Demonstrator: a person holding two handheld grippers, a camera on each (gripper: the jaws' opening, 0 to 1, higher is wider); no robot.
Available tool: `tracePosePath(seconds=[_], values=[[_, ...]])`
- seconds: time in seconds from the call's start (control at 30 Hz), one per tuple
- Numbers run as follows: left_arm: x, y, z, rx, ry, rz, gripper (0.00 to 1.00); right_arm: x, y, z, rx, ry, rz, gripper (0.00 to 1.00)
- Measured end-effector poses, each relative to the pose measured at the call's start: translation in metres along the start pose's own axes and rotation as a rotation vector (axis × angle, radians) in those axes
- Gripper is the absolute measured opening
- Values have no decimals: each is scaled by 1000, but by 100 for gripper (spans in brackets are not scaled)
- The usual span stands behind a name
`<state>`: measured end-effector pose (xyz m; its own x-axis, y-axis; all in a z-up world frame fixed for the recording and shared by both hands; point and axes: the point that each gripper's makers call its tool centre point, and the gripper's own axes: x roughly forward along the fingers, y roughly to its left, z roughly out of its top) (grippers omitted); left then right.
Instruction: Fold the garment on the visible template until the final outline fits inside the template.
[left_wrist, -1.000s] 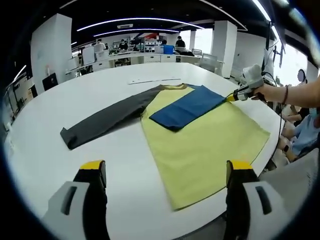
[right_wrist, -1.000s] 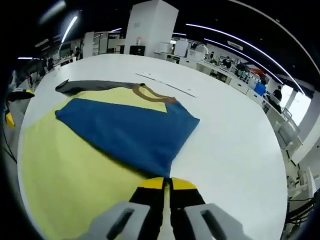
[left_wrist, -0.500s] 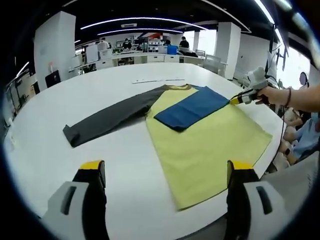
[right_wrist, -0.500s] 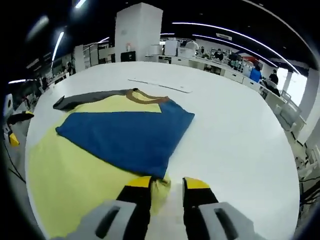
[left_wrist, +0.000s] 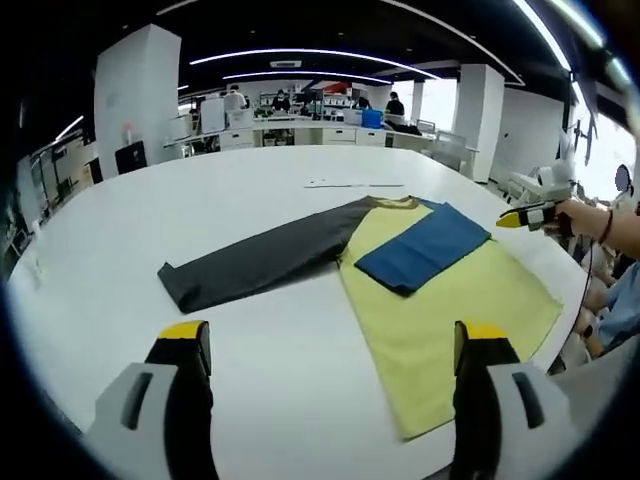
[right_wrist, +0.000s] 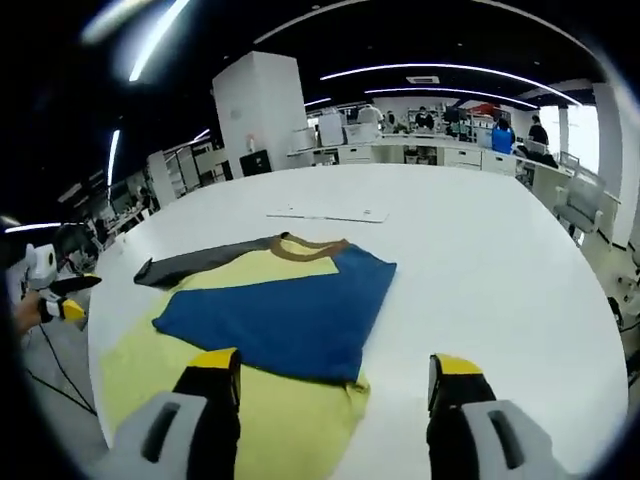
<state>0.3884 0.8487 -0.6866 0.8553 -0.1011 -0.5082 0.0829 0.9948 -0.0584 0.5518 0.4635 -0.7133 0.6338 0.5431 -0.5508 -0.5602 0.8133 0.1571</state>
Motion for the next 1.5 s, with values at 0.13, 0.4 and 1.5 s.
tracePosePath(seconds=[0.13, 0.4, 1.5], values=[[6, 17, 9, -5, -10, 29, 99, -9, 9, 2, -5, -4, 25, 88], [20, 44, 27, 6, -52, 84, 94, -32, 17, -3, -68, 23, 35, 94], [83, 143, -5, -25, 50, 279, 33, -86, 14, -7, 29, -15, -40, 86]])
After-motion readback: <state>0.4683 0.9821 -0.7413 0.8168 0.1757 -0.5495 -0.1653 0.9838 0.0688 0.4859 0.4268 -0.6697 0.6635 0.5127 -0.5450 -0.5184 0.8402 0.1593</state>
